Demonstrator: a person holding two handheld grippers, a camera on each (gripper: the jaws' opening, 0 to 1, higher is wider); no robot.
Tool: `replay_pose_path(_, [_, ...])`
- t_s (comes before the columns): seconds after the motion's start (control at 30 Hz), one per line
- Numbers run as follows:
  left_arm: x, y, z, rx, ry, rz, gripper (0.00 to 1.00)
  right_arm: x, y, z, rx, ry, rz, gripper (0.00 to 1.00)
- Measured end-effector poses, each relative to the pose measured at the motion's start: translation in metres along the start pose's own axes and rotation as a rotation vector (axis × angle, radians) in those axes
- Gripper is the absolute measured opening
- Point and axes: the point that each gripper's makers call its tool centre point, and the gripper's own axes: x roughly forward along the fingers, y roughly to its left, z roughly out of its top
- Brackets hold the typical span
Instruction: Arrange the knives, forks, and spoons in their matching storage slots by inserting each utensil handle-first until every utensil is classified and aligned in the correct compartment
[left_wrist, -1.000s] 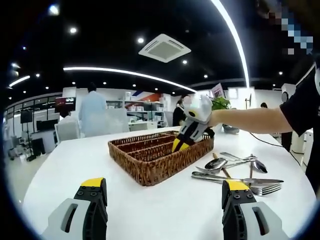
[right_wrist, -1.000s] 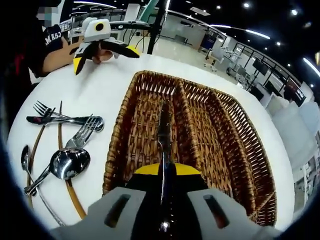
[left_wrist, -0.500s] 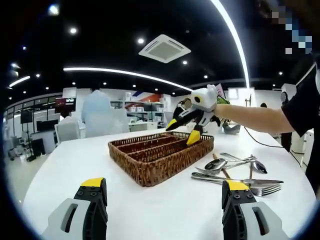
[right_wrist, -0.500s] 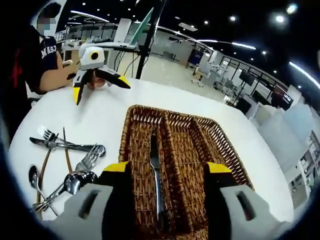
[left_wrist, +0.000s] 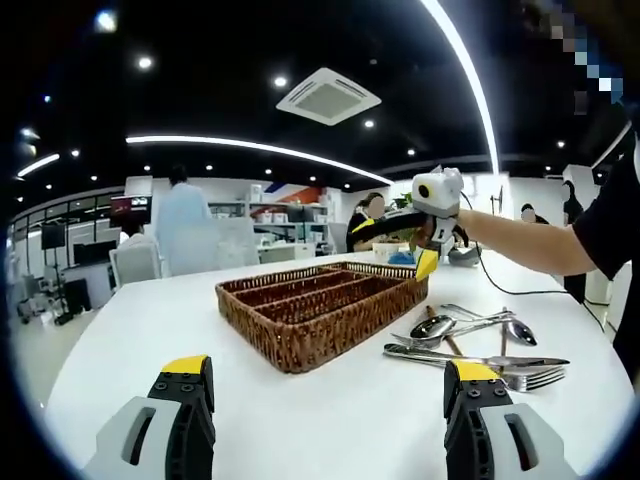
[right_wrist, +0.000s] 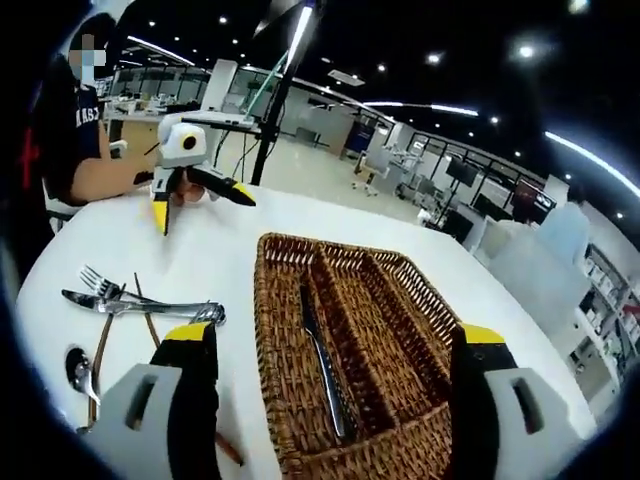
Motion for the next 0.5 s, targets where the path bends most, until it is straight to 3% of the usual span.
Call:
replay_pose_path(0.3, [0.004, -0.003, 0.000, 0.015, 0.003, -0.003, 1.00, -0.042, 0.008, -0.007, 0.021, -0.046, -0.110, 0.99])
replay_pose_path(0.5, [0.006, -0.007, 0.003, 0.020, -0.008, -0.009, 1.00, -0.075, 0.006, -0.014, 0.109, -0.116, -0.219, 0.99])
